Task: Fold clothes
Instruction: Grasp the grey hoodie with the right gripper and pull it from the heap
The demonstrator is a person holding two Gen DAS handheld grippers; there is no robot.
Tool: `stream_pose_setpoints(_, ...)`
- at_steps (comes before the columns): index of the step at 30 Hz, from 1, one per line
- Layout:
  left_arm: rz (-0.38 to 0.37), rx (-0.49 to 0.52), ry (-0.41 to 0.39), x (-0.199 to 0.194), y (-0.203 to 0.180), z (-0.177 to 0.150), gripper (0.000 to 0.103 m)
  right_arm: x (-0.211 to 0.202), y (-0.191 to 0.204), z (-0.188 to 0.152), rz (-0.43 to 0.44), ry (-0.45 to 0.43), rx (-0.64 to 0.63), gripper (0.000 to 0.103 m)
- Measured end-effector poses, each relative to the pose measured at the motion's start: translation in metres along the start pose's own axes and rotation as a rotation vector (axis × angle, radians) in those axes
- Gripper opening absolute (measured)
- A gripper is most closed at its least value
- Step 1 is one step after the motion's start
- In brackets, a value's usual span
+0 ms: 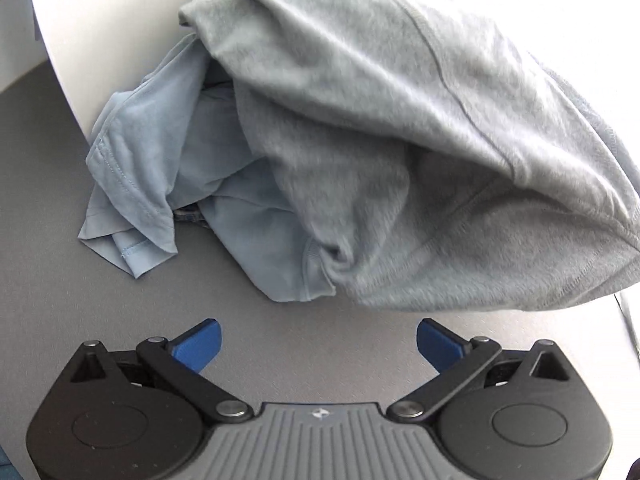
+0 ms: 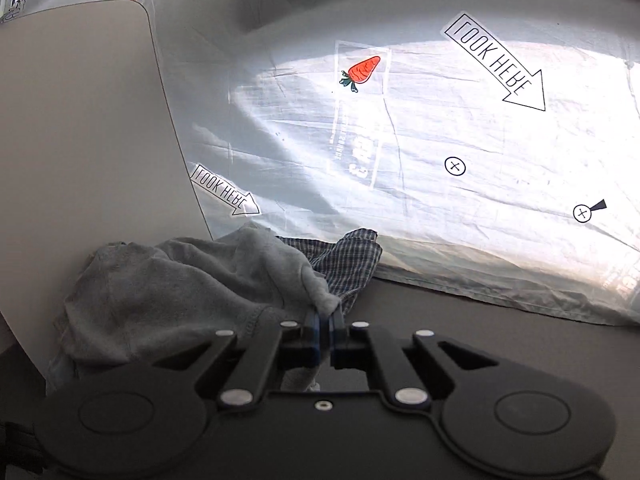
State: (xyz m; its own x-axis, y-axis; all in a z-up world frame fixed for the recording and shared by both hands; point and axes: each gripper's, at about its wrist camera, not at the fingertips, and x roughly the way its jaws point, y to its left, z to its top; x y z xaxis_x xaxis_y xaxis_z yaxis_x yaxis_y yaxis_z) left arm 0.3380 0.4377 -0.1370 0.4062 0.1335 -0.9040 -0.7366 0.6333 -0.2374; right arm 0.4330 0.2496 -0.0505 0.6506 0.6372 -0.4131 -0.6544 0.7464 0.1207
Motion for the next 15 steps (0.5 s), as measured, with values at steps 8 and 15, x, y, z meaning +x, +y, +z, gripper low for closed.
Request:
stream_pose_setpoints(8, -0.079, 0.155, -0.096, -0.071, -0.084, -0.085, 0.102, -0.152, -0.127, -0.034, -0.303, -0.060, 0.068, 0.004)
stream_pose_setpoints(15, -0.155, 0.234, -0.059, -0.102, -0.129, -0.192, 0.101, -0.285, -0.244, -0.065, -0.575, -0.110, 0.131, 0.005)
